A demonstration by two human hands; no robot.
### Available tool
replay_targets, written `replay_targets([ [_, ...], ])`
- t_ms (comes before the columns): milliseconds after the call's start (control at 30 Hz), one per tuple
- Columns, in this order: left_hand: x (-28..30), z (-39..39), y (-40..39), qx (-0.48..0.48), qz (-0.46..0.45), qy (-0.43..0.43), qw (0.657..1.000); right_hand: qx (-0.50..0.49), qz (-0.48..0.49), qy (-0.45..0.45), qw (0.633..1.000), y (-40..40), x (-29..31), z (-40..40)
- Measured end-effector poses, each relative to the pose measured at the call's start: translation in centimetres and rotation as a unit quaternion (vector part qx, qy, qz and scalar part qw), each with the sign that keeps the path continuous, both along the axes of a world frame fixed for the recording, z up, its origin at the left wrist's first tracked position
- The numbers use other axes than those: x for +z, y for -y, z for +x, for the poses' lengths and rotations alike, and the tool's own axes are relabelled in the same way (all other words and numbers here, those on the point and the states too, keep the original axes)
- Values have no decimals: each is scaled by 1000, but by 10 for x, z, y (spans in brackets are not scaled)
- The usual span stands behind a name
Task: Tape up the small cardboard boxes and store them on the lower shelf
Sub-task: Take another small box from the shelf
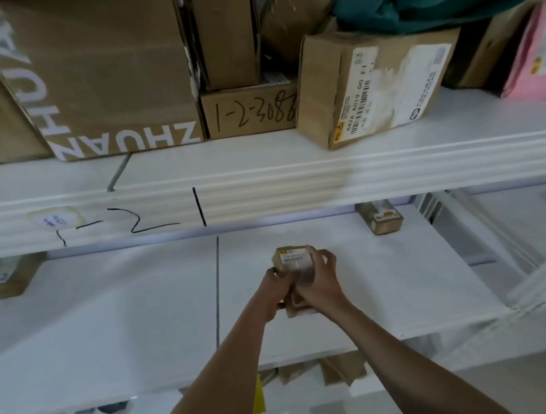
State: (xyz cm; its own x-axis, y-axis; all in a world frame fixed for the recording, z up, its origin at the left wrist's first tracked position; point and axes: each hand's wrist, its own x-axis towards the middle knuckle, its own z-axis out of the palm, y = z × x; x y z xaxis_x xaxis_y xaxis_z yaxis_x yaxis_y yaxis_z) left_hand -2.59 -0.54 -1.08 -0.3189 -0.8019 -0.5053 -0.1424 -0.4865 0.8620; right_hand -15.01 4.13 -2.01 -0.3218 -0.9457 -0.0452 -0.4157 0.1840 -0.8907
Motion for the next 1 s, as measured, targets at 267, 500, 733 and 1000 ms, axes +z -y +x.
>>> replay_targets([
  [267, -4, 9, -5, 29, 63, -143, 987, 15, 130, 266, 955, -8, 6, -31],
  [500, 0, 6, -12, 24, 108, -168, 980, -20, 127, 257, 958, -4, 7, -46],
  [733, 1, -2, -13, -17, 49, -169, 984, 0, 107, 303, 947, -6, 13, -60],
  [1000, -8, -5, -25, 15, 31, -212, 977, 8, 118, 339, 933, -14, 12, -65],
])
